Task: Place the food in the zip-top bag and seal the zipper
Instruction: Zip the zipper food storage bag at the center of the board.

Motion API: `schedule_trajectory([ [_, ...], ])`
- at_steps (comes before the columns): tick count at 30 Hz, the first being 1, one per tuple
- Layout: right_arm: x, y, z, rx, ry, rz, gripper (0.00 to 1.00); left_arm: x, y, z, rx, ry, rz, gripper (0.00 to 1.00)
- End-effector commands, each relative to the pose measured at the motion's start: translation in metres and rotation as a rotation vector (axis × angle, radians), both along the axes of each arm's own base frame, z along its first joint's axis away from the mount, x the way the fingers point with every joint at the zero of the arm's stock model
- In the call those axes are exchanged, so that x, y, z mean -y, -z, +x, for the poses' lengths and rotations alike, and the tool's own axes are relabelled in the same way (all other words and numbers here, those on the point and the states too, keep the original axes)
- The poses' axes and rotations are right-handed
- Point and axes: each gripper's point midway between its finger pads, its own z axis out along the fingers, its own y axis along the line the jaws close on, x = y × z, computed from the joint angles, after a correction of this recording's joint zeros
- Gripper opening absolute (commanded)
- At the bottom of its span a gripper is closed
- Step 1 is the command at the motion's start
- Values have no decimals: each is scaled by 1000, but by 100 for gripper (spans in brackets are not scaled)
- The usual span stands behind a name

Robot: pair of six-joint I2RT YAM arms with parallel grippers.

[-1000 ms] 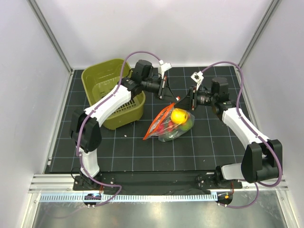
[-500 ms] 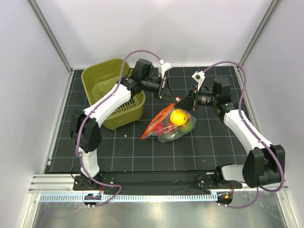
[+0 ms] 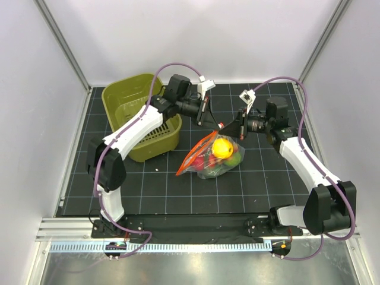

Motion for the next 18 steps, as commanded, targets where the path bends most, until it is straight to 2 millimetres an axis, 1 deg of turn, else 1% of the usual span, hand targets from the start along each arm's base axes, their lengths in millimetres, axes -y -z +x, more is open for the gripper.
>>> schedule_trajectory([
  [1,7,-18,9,78,43,-8,1,-8,-34,-8,93,4,-30,0],
  [3,11,-21,14,67,73,2,1,-12,-29,-10,94,3,-6,0],
  [5,18,-20,25,62,142,-11,1,-16,-23,-12,93,-2,14,0],
  [6,25,-19,34,50,190,-13,1,-18,-23,-14,98,-3,22,0],
  [7,29,-18,37,53,201,-13,1,-19,-21,-15,94,-1,27,0],
  [9,38,-20,49,29,272,1,1,-22,-16,-17,91,-4,42,0],
  [10,45,-28,59,53,308,21,1,-23,-16,-19,93,-4,44,0],
  [11,48,-28,64,45,329,35,1,-24,-14,-19,90,-5,50,0],
  [12,51,-31,67,15,348,65,1,-26,-9,-20,85,-8,63,0],
  [13,51,-38,71,41,348,85,1,-28,-5,-21,81,-8,77,0],
  [14,53,-39,74,38,347,98,1,-29,-3,-22,81,-8,86,0],
  [15,51,-43,72,37,334,111,1,-30,-2,-21,84,-12,96,0],
  [16,51,-44,73,37,334,112,1,-32,2,-23,80,-6,113,0],
  [18,57,-45,78,38,371,114,1,-34,2,-22,90,-9,125,0],
])
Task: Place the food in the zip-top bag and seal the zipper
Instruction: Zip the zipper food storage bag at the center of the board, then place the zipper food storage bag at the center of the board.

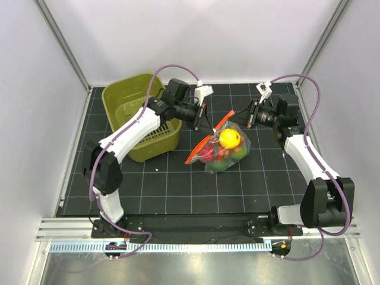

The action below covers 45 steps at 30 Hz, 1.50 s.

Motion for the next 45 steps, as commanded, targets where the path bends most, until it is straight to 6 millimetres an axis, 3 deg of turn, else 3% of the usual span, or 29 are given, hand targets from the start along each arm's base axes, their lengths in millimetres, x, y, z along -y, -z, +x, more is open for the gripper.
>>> schedule_trajectory([
  [1,18,-37,30,126,140,20,1,-17,-17,-18,19,24,20,0],
  [2,35,-34,38,118,194,19,1,-19,-16,-20,14,26,25,0],
  [7,75,-22,67,48,379,1,1,-29,-5,-31,5,31,58,0],
  [14,129,-26,108,29,694,-102,1,-41,9,-44,-6,45,104,0],
  [20,144,-26,121,19,785,-112,1,-43,9,-45,-9,56,117,0],
  [21,141,-29,123,32,771,-99,1,-42,8,-45,-13,57,115,0],
  [25,110,-32,126,56,628,-43,1,-38,4,-39,-8,44,103,25],
  [33,13,-38,125,127,371,-54,1,-36,-8,-27,13,-7,85,17],
  [34,7,-39,132,126,357,-51,1,-42,-1,-24,10,-42,109,18],
  [35,2,-38,134,125,347,-49,1,-50,-9,-23,13,-81,100,21],
  [37,-13,-38,142,118,303,-36,1,-63,-9,-18,18,-142,94,33],
  [39,-23,-40,146,120,264,-21,1,-86,-21,-6,20,-254,57,46],
  [43,-50,-53,154,157,177,35,1,-122,-31,15,17,-434,27,49],
  [44,-56,-48,156,145,153,42,1,-128,-33,19,26,-470,24,49],
  [45,-64,-57,158,160,129,65,1,-136,-37,21,43,-531,23,51],
])
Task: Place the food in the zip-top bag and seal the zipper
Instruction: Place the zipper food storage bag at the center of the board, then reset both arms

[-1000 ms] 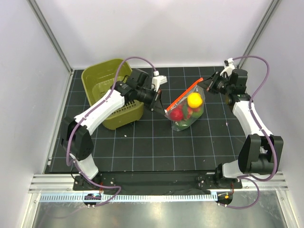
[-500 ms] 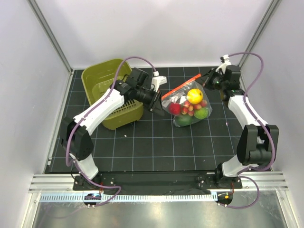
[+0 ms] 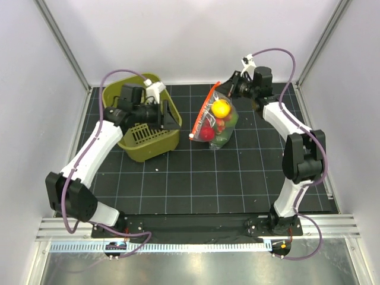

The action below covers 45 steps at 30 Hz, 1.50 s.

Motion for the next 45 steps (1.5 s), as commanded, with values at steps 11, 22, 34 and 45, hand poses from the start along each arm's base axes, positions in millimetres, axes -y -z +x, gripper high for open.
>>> schedule_trajectory([
  [11,-28,-64,14,173,60,47,100,-50,-47,26,183,-363,16,77],
  [22,69,-31,-63,-286,469,22,100,-76,-77,24,220,-528,26,100],
  [34,114,12,-181,-460,603,-132,100,-131,14,-3,98,-754,232,100],
  [45,134,32,-192,-473,658,-244,100,-121,11,-21,289,-663,86,100],
])
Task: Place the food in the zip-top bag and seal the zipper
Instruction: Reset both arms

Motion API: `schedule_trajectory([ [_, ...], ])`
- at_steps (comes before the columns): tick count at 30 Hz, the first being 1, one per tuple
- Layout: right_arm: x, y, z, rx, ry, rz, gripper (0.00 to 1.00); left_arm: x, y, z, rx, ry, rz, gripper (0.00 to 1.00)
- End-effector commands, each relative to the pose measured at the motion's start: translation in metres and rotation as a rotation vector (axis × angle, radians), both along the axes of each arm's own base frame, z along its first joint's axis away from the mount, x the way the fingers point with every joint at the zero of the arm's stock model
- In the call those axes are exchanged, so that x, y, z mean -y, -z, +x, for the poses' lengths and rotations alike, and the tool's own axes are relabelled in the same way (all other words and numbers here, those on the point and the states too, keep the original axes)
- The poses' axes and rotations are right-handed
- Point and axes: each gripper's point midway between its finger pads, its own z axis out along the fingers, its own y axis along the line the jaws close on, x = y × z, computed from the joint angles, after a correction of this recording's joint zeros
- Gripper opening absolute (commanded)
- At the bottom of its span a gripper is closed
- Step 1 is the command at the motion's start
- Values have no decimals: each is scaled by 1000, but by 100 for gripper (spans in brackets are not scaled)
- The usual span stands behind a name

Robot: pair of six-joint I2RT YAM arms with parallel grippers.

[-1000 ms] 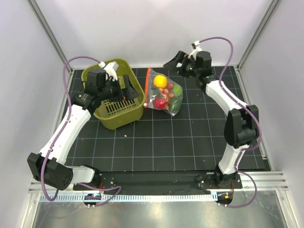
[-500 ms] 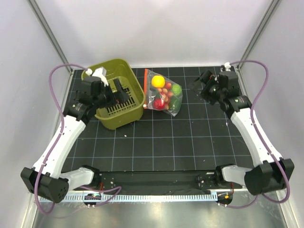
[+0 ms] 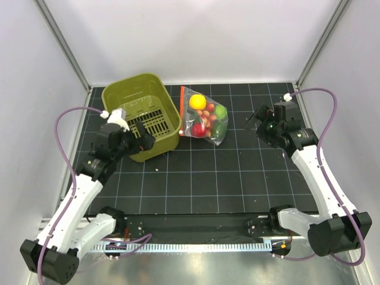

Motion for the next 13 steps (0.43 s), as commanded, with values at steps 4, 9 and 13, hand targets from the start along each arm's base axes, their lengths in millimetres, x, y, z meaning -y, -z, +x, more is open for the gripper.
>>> schedule_trajectory([
  [4,22,13,-3,-23,29,-126,100,11,-7,-3,188,106,-30,100],
  [9,16,15,-1,-17,12,-103,100,9,-11,-7,222,97,-44,100],
  [13,13,15,3,-8,1,-96,100,9,-13,-9,217,103,-41,100],
])
